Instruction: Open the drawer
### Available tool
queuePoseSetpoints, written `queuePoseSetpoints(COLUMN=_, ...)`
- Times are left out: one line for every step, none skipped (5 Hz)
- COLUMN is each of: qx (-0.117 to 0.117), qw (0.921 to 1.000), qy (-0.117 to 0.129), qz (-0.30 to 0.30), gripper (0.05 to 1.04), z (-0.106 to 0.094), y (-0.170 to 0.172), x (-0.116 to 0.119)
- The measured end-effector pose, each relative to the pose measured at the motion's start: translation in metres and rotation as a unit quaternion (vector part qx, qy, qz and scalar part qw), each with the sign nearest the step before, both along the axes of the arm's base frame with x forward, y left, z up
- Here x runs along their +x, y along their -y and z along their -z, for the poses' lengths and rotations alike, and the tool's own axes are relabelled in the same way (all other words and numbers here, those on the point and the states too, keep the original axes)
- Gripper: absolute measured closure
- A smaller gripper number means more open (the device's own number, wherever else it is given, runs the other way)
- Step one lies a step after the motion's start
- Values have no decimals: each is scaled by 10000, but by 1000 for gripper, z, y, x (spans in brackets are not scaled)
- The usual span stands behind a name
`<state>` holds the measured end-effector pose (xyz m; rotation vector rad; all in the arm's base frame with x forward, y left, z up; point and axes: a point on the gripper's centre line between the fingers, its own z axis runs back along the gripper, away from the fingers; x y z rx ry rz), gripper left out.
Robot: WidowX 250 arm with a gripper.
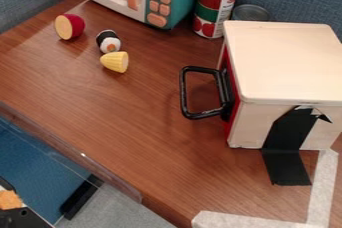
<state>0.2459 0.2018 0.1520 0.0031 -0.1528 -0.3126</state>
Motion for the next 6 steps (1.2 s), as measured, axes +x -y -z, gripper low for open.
queuePoseSetpoints(qx=-178, qw=9998, qy=-97, qz=-66, gripper=83, z=11, y=3, x=0)
queuePoseSetpoints(qx=-701, qw=9964, qy=-96, qz=-459, gripper=83, z=21, y=31, x=9)
queuePoseSetpoints(qx=-1038, qw=9903, qy=-212, qz=-900, gripper=83, z=35, y=62, x=17)
queuePoseSetpoints(qx=-1312, qw=9788, qy=-85, qz=-1572, gripper=83, z=41, y=93, x=25)
queuePoseSetpoints(qx=-1584, qw=9614, qy=35, qz=-2248, gripper=83, z=52, y=120, x=35)
queuePoseSetpoints(qx=-1585, qw=9504, qy=102, qz=-2673, gripper=83, z=60, y=142, x=44)
